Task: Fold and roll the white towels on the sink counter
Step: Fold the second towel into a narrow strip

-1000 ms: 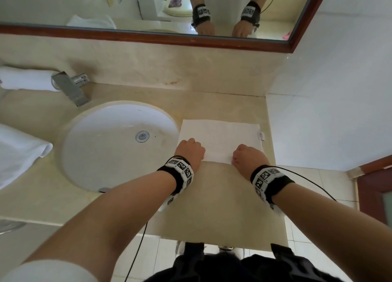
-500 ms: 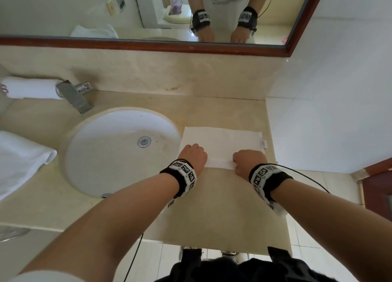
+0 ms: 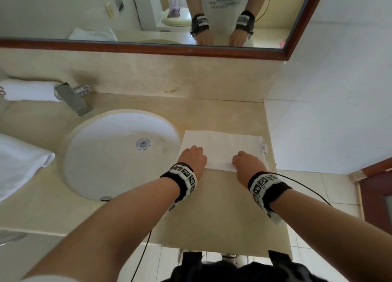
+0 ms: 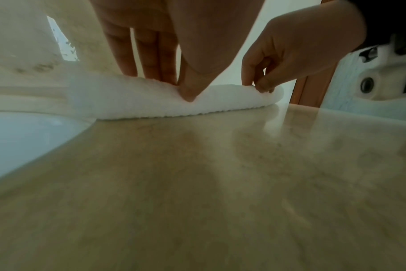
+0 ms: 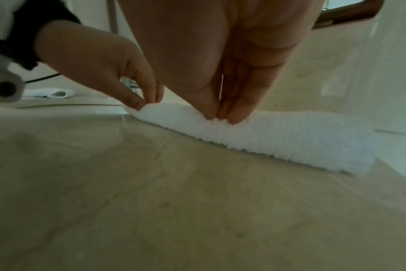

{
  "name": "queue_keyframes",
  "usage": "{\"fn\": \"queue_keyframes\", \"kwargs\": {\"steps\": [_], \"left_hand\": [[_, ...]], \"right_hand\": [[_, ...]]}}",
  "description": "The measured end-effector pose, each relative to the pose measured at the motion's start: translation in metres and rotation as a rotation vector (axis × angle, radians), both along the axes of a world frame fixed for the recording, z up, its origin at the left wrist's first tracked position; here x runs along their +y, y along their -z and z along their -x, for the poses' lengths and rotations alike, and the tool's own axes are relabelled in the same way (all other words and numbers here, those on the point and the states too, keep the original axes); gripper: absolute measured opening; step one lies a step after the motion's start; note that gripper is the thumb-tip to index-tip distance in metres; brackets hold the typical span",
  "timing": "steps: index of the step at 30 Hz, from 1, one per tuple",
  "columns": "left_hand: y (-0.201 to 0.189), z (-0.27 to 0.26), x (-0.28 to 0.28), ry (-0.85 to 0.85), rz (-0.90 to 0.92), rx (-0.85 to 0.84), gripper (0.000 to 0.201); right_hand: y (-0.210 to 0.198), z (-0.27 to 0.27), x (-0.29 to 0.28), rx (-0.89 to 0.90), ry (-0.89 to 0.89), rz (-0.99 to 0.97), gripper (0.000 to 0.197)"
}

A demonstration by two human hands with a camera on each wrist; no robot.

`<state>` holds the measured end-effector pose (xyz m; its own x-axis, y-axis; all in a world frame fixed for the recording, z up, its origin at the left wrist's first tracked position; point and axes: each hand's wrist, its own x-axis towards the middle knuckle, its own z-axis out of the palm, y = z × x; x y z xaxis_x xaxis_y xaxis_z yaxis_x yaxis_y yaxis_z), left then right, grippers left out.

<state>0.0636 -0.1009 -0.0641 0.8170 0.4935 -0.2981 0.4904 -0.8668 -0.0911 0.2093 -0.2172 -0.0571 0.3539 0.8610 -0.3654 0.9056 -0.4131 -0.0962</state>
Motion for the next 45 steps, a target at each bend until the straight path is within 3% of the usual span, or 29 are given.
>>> {"fn": "queue_keyframes", "kwargs": {"steps": [5, 11, 21, 26, 32, 37, 40, 45], "left_hand": [[-0.004, -0.006, 0.005, 0.009, 0.041, 0.068, 0.025], [-0.01, 0.001, 0.005, -0.101, 0.214, 0.057, 0.023], [-0.005, 0.004, -0.011, 0.054, -0.04, -0.026, 0.023], [-0.002, 0.003, -0.01, 0.079, -0.026, 0.044, 0.023], [0.001, 0.004, -0.001, 0.061, 0.038, 0.073, 0.026], [-0.003, 0.006, 0.005, -0.005, 0.174, -0.025, 0.022], [-0.01, 0.0, 0.009, -0.101, 0.233, -0.02, 0.018], [-0.013, -0.009, 0.015, -0.188, 0.312, 0.031, 0.019]], "right_hand": [[0.002, 0.002, -0.004, 0.007, -0.012, -0.066, 0.016], [-0.008, -0.006, 0.004, -0.001, -0.012, 0.084, 0.023], [-0.006, -0.019, 0.02, 0.123, 0.087, 0.125, 0.028], [-0.011, -0.023, 0.021, 0.129, 0.077, 0.131, 0.019], [-0.013, -0.02, 0.022, 0.18, 0.027, 0.298, 0.03], [-0.014, -0.016, 0.021, 0.187, 0.108, 0.177, 0.023], [-0.019, -0.013, 0.014, 0.102, 0.084, 0.091, 0.008], [-0.019, 0.006, 0.001, -0.185, -0.198, 0.097, 0.024]]}}
